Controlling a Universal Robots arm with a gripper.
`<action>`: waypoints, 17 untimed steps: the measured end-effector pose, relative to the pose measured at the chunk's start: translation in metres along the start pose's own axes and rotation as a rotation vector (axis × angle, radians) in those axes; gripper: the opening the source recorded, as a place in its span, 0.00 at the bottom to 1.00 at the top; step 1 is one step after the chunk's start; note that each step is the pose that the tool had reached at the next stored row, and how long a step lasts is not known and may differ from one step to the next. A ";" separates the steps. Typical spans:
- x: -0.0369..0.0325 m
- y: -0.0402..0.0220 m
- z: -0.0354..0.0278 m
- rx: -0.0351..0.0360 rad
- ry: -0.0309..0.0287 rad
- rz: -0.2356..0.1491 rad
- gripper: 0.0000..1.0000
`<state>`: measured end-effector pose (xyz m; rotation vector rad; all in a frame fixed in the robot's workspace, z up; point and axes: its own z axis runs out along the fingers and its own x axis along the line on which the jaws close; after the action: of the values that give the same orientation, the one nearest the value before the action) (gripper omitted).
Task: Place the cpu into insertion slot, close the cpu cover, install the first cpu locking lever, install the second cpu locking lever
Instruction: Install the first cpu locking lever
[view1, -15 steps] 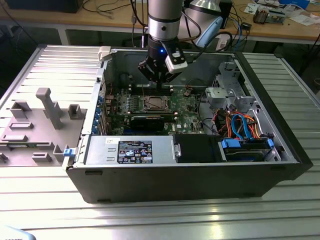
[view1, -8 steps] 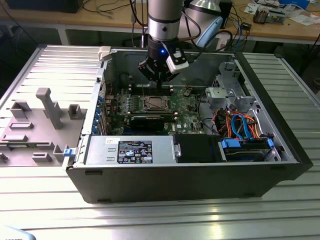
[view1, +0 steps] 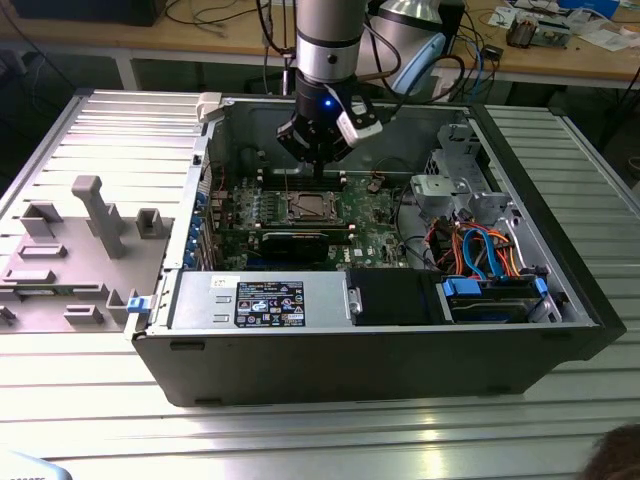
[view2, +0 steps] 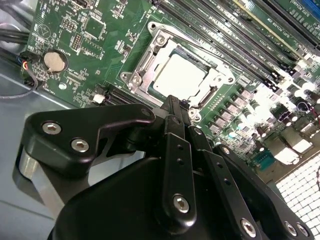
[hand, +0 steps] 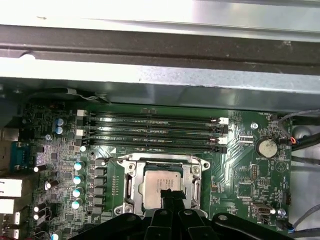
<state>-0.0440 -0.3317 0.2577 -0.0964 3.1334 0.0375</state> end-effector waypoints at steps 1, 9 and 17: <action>0.0000 0.0000 0.0000 0.0002 0.0001 0.000 0.11; 0.0106 0.0006 -0.0001 0.0002 -0.0001 -0.001 0.11; 0.0307 0.0019 -0.0001 0.0001 -0.0003 -0.001 0.11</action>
<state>-0.0748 -0.3317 0.2577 -0.0974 3.1331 0.0373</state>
